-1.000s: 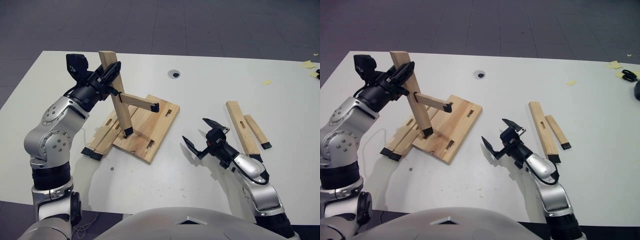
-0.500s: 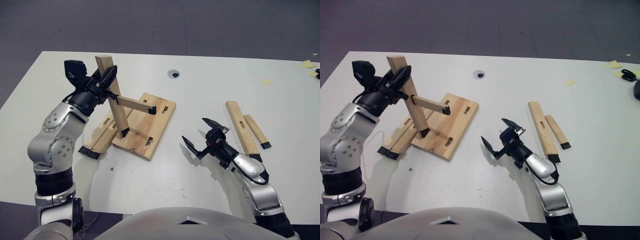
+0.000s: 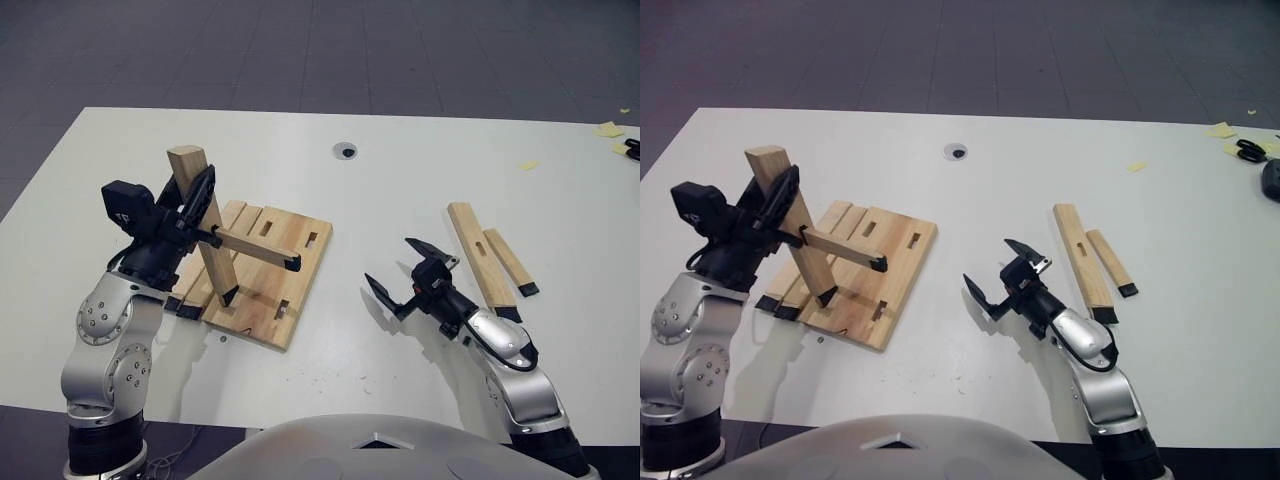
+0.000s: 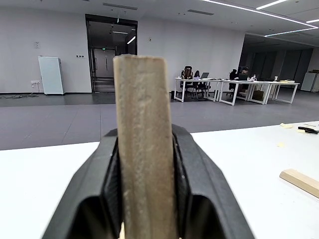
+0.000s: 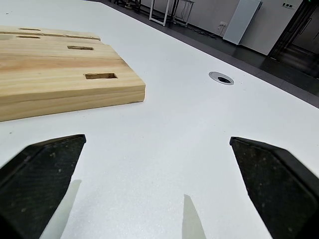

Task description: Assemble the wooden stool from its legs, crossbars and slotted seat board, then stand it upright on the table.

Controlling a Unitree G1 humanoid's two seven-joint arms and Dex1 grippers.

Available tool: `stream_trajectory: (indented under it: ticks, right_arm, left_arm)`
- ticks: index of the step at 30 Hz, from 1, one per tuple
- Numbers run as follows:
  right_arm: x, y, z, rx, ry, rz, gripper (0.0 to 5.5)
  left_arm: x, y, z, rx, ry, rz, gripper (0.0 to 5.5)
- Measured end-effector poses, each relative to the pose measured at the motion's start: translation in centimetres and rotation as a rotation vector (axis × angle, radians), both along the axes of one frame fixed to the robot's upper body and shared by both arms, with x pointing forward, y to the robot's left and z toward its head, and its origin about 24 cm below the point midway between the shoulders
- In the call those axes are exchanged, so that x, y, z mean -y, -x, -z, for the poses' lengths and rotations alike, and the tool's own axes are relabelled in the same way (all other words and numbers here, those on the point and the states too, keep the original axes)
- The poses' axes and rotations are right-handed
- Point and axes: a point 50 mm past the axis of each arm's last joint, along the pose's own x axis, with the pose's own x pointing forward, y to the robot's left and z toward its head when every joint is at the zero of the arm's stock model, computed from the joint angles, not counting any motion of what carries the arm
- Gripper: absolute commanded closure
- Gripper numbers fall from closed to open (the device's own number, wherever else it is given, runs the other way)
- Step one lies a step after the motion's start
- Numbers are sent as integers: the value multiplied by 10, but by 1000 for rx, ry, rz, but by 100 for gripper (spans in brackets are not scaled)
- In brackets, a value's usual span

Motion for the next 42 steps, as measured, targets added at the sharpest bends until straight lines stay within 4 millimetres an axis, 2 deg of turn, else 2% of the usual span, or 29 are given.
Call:
stream_trajectory:
  ticks: [7, 13, 18, 23, 25, 28, 32, 35, 37, 39, 40, 42]
  right_arm:
    - [-4, -14, -8, 49, 8, -16, 10]
    - [-5, -21, -11, 68, 10, -11, 10]
    - [-8, -27, -11, 82, 7, -18, 10]
    - [-23, -40, -21, 111, -61, -51, 10]
    - [-36, -49, -31, 118, -138, -71, 10]
    - [-49, -62, -42, 110, -235, -85, 10]
    - [-65, -89, -44, 13, -316, -87, 10]
    - [-74, -100, -34, -182, -377, -114, 10]
    - [-73, -104, -22, -353, -409, -120, 10]
    - [-65, -108, -12, -453, -375, -113, 10]
    - [-62, -110, -11, -451, -336, -121, 10]
    - [-57, -117, -10, -385, -148, -139, 10]
  left_arm:
    - [9, -30, 3, -27, -15, 49, 448]
    - [28, -58, -7, -18, -59, 188, 448]
    - [52, -87, -29, 43, -85, 285, 448]
    - [73, -105, -73, 178, 6, 328, 448]
    - [76, -109, -90, 219, 77, 333, 448]
    - [71, -111, -106, 253, 138, 318, 448]
    - [54, -117, -129, 309, 215, 231, 448]
    - [45, -120, -144, 344, 261, 195, 448]
    - [43, -121, -143, 339, 269, 183, 448]
    - [43, -121, -139, 320, 267, 181, 448]
    - [42, -120, -135, 308, 265, 175, 448]
    - [41, -120, -125, 274, 266, 166, 448]
